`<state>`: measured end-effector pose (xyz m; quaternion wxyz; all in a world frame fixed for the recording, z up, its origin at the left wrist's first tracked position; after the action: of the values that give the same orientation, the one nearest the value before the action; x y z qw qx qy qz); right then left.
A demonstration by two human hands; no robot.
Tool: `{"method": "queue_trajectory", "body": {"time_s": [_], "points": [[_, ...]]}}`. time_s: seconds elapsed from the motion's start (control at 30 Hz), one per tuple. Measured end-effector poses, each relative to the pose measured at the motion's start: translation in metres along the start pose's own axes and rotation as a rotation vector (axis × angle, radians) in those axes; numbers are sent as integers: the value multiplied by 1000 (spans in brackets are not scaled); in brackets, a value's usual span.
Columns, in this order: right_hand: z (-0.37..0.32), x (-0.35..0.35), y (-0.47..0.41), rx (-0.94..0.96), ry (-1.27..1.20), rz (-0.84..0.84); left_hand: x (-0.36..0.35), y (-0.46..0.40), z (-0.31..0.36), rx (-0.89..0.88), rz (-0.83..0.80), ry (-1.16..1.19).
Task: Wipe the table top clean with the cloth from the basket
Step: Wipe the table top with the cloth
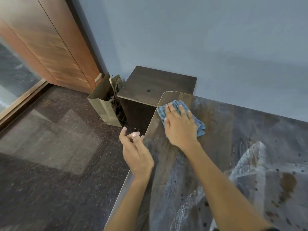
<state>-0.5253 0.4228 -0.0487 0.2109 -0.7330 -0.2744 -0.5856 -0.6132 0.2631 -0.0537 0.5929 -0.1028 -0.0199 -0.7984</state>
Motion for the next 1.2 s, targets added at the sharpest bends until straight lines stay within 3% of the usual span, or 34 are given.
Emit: {"method": "queue_trajectory", "body": {"time_s": [0.23,0.3,0.4,0.53,0.7,0.77,0.83,1.0,1.07,1.2], "points": [[-41,-12,66,422,-57,-67,1,1,8,-79,2,-83],[-19,-8,63,381,-31,-56,-1,2,8,-69,-28,-75],[16,1,37,164,14,6,-4,3,7,-66,-67,-115],[11,2,14,-15,15,23,-11,5,10,-94,-107,-194],[-41,-8,75,458,-57,-117,-12,4,14,-156,-123,-156],[-39,-10,96,548,-87,-160,-11,5,11,-139,-131,-129],[-27,-7,88,479,-69,-111,-10,4,9,-117,-132,-129],[-19,-2,26,52,-58,26,-11,6,13,-129,-152,-195],[-34,-6,20,38,-88,14,-9,6,14,-133,-145,-194],[-57,-14,44,236,-112,-31,-6,3,12,-146,-102,-159]]}}
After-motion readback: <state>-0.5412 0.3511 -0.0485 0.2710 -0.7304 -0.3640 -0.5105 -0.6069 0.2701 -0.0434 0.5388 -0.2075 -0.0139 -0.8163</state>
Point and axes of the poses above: each hand's wrist, its own y-axis away from the middle knuckle, its own x-axis out of the back of the hand, z = x × y, the point moved 8 cm from there along -y, towards the middle knuckle, and after that the axes turned 2 degrees about x, right-handed, at the moved point
